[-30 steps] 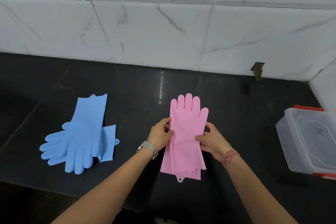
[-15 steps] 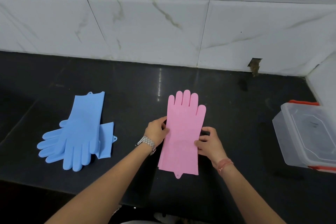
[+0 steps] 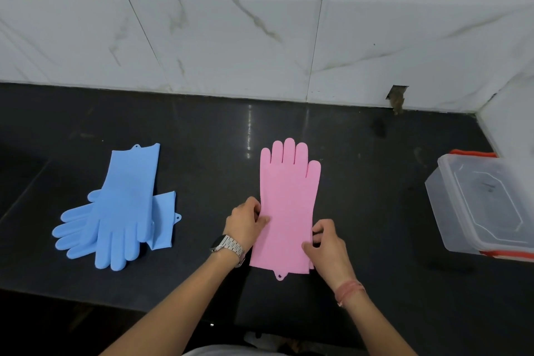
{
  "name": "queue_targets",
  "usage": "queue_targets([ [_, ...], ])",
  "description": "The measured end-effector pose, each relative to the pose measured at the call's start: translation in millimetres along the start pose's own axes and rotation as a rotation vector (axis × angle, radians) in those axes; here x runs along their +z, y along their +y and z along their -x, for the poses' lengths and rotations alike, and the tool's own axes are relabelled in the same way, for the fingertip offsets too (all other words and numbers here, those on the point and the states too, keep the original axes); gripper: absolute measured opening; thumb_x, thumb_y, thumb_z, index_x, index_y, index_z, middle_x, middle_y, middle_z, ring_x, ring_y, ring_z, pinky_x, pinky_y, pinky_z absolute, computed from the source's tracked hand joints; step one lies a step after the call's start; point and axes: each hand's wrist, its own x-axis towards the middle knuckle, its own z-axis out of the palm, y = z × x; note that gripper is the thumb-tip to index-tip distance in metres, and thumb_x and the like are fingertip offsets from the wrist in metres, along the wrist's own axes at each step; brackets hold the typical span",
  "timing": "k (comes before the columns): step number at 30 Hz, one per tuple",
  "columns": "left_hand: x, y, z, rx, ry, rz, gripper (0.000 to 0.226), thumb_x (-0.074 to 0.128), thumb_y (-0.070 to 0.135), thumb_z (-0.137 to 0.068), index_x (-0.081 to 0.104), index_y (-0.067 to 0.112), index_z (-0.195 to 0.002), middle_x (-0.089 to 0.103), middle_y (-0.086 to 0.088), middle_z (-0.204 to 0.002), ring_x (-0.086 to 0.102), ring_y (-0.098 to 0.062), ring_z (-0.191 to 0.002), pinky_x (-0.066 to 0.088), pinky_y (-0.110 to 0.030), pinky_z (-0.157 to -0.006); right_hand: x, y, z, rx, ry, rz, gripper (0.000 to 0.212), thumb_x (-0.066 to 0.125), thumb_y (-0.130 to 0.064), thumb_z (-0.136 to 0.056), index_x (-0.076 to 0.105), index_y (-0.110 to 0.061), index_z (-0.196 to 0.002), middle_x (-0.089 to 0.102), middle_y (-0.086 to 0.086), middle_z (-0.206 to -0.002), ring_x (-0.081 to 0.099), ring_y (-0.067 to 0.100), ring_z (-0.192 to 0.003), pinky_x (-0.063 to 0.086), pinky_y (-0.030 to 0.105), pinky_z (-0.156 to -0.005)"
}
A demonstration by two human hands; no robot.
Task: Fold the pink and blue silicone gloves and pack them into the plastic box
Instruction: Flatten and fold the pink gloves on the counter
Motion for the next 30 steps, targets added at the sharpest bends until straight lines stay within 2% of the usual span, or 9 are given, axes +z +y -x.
queue_targets([
  [3, 0, 2, 3, -0.014, -0.027, 0.046, 0.026, 0.063, 0.042, -0.088, 0.053, 0.019, -0.093, 0.06, 0.004, -0.084, 0.061, -0.016, -0.073, 0.045, -0.025, -0.058, -9, 2, 3, -0.043, -0.005, 0.029, 0.017, 0.056, -0.006, -0.093, 0.043, -0.018, -0.094, 0.062, 0.0, -0.082, 0.061, 0.014, -0.069, 0.05, 0.027, -0.055],
  [5, 0, 0, 8, 0.019, 0.004, 0.027, 0.024, 0.058, 0.043, -0.091, 0.055, 0.02, -0.095, 0.06, 0.005, -0.086, 0.06, -0.012, -0.072, 0.045, -0.023, -0.057, -15, 7, 5, -0.092, -0.011, 0.086, 0.015, 0.05, -0.004, -0.094, 0.042, -0.016, -0.093, 0.057, 0.003, -0.072, 0.05, 0.016, -0.057, 0.041, 0.031, -0.051],
  [8, -1, -11, 21, 0.199, 0.103, -0.029, 0.017, 0.055, 0.028, -0.094, 0.057, 0.021, -0.109, 0.057, 0.005, -0.102, 0.058, -0.013, -0.088, 0.049, -0.024, -0.072, -20, 15, 10, -0.127, -0.03, 0.1, 0.019, 0.048, 0.0, -0.094, 0.043, -0.017, -0.09, 0.047, 0.003, -0.063, 0.037, 0.011, -0.054, 0.032, 0.028, -0.05],
  [10, 1, -22, 31, 0.379, 0.114, -0.065, 0.029, 0.056, 0.013, -0.093, 0.057, 0.019, -0.121, 0.055, 0.004, -0.117, 0.054, -0.016, -0.101, 0.048, -0.026, -0.084, -22, 15, 15, -0.12, -0.053, 0.032, 0.021, 0.047, 0.002, -0.094, 0.048, -0.018, -0.086, 0.047, 0.002, -0.063, 0.036, 0.008, -0.055, 0.03, 0.021, -0.049],
  [12, 3, -31, 40, 0.535, 0.089, -0.137, 0.045, 0.057, 0.001, -0.086, 0.056, 0.017, -0.128, 0.054, 0.001, -0.128, 0.052, -0.02, -0.112, 0.047, -0.03, -0.093, -25, 12, 20, -0.093, -0.092, -0.093, 0.023, 0.047, 0.003, -0.094, 0.055, -0.016, -0.083, 0.052, 0.003, -0.068, 0.04, 0.01, -0.06, 0.032, 0.017, -0.052],
  [15, 6, -37, 50, 0.671, 0.112, -0.254, 0.057, 0.063, -0.003, -0.077, 0.056, 0.017, -0.13, 0.054, -0.001, -0.135, 0.053, -0.024, -0.121, 0.049, -0.036, -0.09, -28, 3, 30, 0.011, -0.189, -0.374, 0.024, 0.047, -0.004, -0.098, 0.067, -0.011, -0.088, 0.056, -0.003, -0.068, 0.046, 0.008, -0.059, 0.036, 0.02, -0.054],
  [23, 15, -17, 49, 0.715, 0.11, -0.242, 0.053, 0.069, 0.007, -0.078, 0.058, 0.019, -0.128, 0.058, 0.0, -0.132, 0.054, -0.021, -0.123, 0.039, -0.034, -0.1, -29, -9, 45, 0.304, -0.311, -1.155, 0.021, 0.055, -0.003, -0.095, 0.073, -0.008, -0.103, 0.069, 0.006, -0.074, 0.049, 0.009, -0.05, 0.036, 0.019, -0.039],
  [26, 18, -16, 47, 0.71, 0.083, -0.195, 0.042, 0.059, 0.01, -0.086, 0.06, 0.019, -0.126, 0.061, 0.002, -0.128, 0.054, -0.019, -0.123, 0.035, -0.031, -0.103, -33, -6, 43, 0.258, -0.308, -1.089, 0.028, 0.051, -0.006, -0.094, 0.074, -0.016, -0.107, 0.069, 0.0, -0.074, 0.051, 0.008, -0.055, 0.038, 0.022, -0.05],
  [30, 19, -17, 43, 0.63, 0.064, -0.091, 0.032, 0.053, 0.015, -0.092, 0.06, 0.022, -0.122, 0.064, 0.006, -0.122, 0.058, -0.013, -0.116, 0.037, -0.026, -0.101, -41, 5, 38, 0.035, -0.118, -0.615, 0.047, 0.048, 0.008, -0.088, 0.074, -0.026, -0.107, 0.074, -0.007, -0.092, 0.061, 0.003, -0.065, 0.045, 0.018, -0.057],
])
